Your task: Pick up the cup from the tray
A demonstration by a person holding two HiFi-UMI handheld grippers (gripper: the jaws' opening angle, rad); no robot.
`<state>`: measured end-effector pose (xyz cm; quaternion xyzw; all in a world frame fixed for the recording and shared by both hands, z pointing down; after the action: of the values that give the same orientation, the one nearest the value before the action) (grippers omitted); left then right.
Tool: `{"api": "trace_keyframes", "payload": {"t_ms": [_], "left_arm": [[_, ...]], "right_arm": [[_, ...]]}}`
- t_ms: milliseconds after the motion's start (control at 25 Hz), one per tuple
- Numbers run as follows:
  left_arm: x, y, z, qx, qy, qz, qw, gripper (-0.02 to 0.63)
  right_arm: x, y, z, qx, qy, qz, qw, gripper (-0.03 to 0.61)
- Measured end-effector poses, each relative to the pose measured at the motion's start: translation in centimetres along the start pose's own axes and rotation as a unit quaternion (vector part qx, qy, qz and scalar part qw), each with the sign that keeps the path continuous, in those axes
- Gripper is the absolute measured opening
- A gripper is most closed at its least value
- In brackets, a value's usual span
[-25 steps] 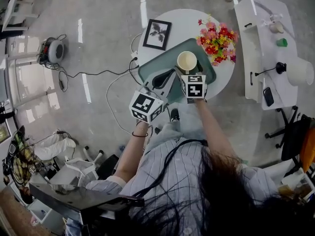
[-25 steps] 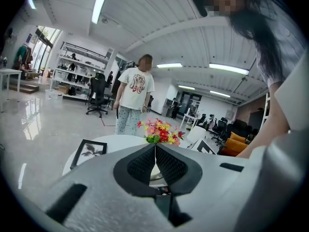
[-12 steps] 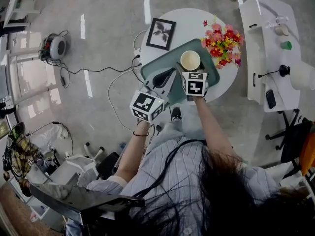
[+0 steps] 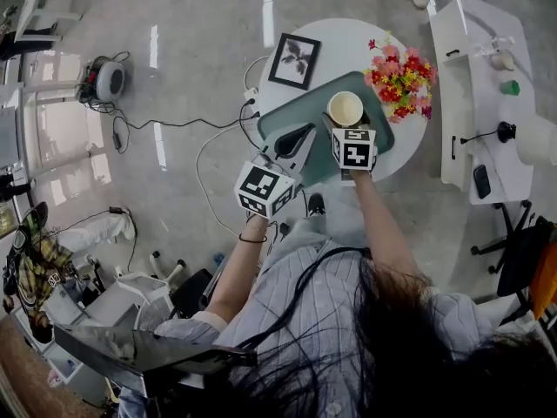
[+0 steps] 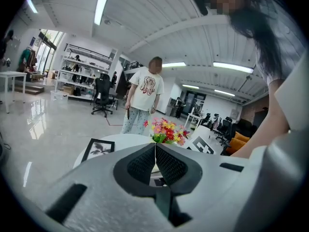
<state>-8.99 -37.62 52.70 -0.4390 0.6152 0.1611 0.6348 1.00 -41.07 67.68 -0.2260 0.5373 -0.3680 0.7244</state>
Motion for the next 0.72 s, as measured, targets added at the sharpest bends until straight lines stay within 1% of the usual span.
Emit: {"api": "trace_keyframes", "payload": {"t_ms": [280, 480, 720], "left_arm": [[0.3, 1.7, 0.2, 0.01, -0.007, 0.003, 0.9999, 0.014], [0.4, 2.8, 1.3, 0.013, -0.012, 0.01, 0.9998, 0.014], [0.3, 4.4, 2.9, 0.011, -0.016, 0.018, 0.9996, 0.014]], "right_arm": [[0.7, 2.1, -0.8, 0.023, -0.005, 0.01, 1.0, 0.425], [1.0, 4.3, -1.5, 0.041, -0.009, 0.018, 0.999, 0.425], [1.6, 7.3, -2.8, 0.064, 0.008, 0.029, 0.998, 0.425]]}}
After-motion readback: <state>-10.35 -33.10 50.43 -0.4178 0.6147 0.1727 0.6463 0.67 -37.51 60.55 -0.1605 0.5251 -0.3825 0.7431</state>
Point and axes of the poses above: the fingertips, and each gripper's own axes: y backward along the fingers, z to its right, x out of its top, the point moved 3 cm from there along y, backward along the fingers, and after that the axes turned 9 degrees about -y, right-handed, at the moved point
